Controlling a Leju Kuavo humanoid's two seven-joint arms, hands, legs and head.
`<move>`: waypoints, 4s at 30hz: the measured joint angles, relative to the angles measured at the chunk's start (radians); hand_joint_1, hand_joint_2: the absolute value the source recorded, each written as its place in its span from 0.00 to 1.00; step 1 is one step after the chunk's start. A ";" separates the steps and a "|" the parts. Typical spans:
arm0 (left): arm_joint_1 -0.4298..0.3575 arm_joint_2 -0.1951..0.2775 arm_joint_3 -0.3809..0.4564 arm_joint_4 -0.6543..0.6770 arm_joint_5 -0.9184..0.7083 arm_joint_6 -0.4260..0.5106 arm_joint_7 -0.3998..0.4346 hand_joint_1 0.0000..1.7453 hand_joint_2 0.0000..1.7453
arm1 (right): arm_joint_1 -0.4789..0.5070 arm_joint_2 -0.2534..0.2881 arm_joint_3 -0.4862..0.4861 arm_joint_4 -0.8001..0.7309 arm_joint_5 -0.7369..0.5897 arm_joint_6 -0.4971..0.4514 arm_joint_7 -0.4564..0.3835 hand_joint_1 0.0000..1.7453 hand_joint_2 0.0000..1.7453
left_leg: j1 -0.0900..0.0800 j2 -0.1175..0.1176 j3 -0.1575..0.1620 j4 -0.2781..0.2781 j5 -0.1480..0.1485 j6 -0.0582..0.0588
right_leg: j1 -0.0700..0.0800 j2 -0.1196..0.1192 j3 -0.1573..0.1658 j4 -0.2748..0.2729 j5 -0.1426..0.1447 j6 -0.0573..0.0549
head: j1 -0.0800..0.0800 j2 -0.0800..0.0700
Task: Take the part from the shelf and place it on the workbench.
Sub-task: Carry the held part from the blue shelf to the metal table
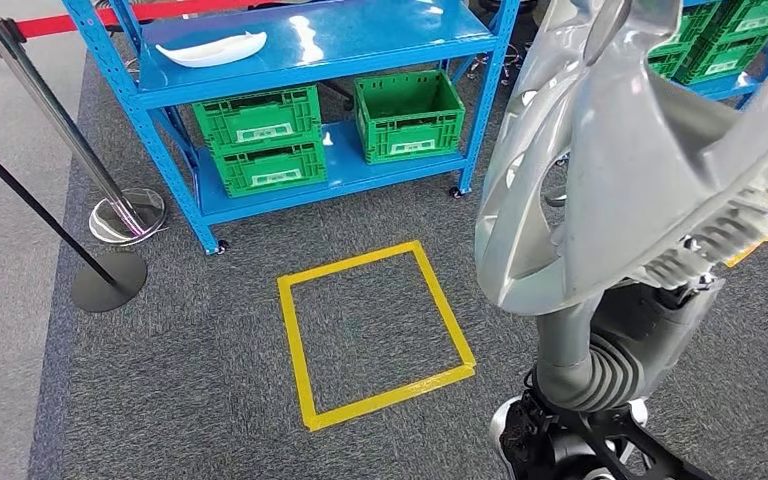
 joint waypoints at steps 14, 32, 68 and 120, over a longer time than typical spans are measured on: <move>0.000 0.001 0.000 0.000 -0.002 -0.002 0.000 0.00 1.00 | 0.002 -0.025 0.015 0.005 -0.012 -0.016 0.001 1.00 1.00 | 0.009 -0.069 -0.063 0.055 -0.002 -0.055 | -0.010 0.034 0.071 -0.066 0.009 -0.033 | -0.005 0.000; -0.006 0.001 0.000 0.000 -0.002 -0.002 0.000 0.00 1.00 | -0.005 -0.030 0.018 0.005 -0.022 -0.022 0.000 1.00 1.00 | 0.011 -0.003 -0.038 0.020 0.011 -0.020 | -0.004 -0.016 -0.002 0.112 -0.101 -0.002 | -0.009 0.000; -0.026 -0.007 -0.035 0.000 -0.070 -0.054 -0.007 0.00 1.00 | 0.113 -0.051 0.047 -0.047 0.162 -0.100 0.000 1.00 1.00 | 0.014 -0.082 -0.043 0.031 0.008 -0.028 | -0.007 0.023 -0.004 0.099 -0.054 -0.017 | -0.013 0.000; -0.009 -0.011 -0.040 0.000 -0.053 -0.042 -0.007 0.00 1.00 | 0.111 -0.011 0.011 -0.017 0.127 -0.012 0.000 1.00 1.00 | -0.001 0.039 -0.060 0.029 0.015 -0.048 | 0.004 -0.116 0.094 -0.059 -0.031 -0.023 | -0.019 0.000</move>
